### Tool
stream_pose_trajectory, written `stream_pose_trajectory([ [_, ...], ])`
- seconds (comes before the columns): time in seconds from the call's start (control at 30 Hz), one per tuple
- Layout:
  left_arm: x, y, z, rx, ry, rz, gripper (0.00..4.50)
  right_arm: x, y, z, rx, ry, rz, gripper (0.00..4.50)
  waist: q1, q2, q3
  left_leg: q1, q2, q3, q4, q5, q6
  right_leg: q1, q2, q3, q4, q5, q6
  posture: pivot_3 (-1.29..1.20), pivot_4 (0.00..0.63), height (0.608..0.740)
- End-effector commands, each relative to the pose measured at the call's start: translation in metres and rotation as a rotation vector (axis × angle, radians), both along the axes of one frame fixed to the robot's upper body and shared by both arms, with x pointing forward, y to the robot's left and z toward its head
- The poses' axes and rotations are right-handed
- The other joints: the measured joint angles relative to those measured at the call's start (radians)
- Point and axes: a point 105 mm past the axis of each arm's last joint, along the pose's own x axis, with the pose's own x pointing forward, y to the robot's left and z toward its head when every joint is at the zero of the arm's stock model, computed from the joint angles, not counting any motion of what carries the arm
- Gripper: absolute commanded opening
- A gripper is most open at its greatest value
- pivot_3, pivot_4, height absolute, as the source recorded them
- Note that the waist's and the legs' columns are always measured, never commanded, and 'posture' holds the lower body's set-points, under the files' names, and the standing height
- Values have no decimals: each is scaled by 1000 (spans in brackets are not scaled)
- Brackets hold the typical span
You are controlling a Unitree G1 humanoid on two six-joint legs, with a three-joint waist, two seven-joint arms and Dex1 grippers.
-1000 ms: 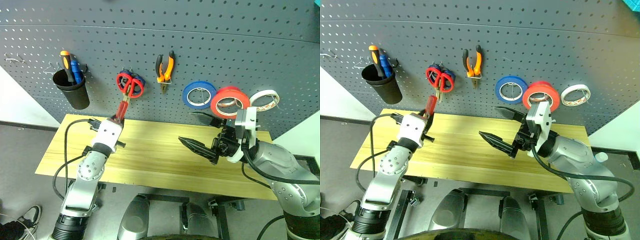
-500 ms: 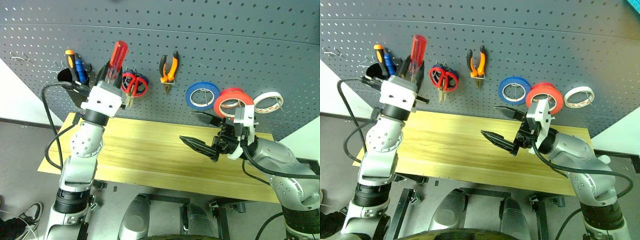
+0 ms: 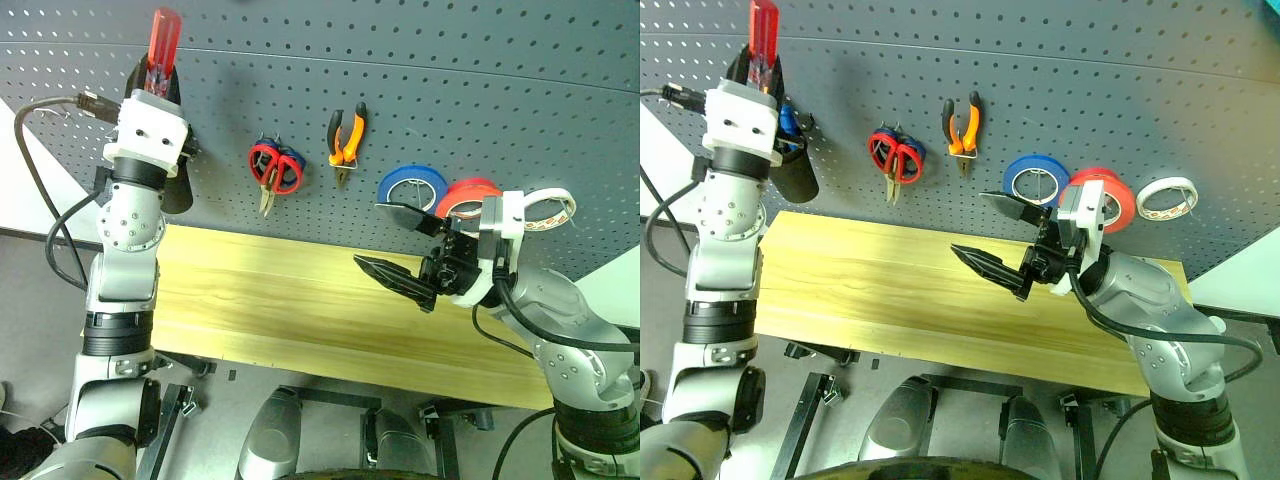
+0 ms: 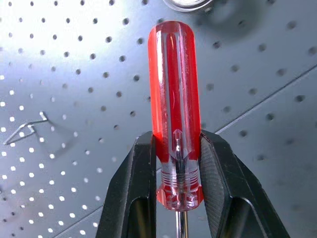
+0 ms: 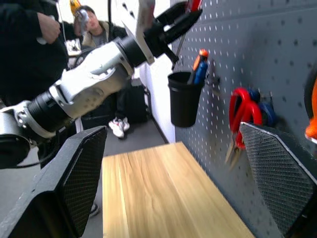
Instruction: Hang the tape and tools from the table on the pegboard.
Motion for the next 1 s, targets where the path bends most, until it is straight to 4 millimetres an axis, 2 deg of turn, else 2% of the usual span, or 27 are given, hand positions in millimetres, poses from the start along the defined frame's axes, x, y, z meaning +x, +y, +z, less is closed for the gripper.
stream_pose_trajectory([
  [0.03,0,12,21,-34,-73,5,825,-9,3,16,25,-65,25,4500,0,0,0,0,0,0,0,0,0,0,0,0,0,0,0,304,100,677],
  [0.2,12,16,20,-105,-59,-18,825,-14,7,27,40,-90,49,4500,-4,0,0,0,0,0,0,0,0,0,0,0,0,0,0,286,107,677],
  [0.37,15,18,14,-138,-52,-13,825,-19,9,39,54,-107,58,4500,-5,0,0,0,0,0,0,0,0,0,0,0,0,0,0,272,114,677],
  [0.67,22,35,-12,-253,16,19,825,-23,10,68,97,-156,83,4500,-6,0,0,0,0,0,0,0,0,0,0,0,1,0,0,259,121,677],
  [0.83,24,40,-24,-290,49,31,825,-22,11,66,83,-140,90,4500,-6,0,0,0,0,0,0,0,0,0,0,0,0,0,0,260,123,677],
  [1.0,25,35,-31,-301,69,18,825,-16,12,48,21,-95,74,4500,-5,0,0,0,0,0,0,0,0,0,0,-1,1,0,0,260,130,677],
])
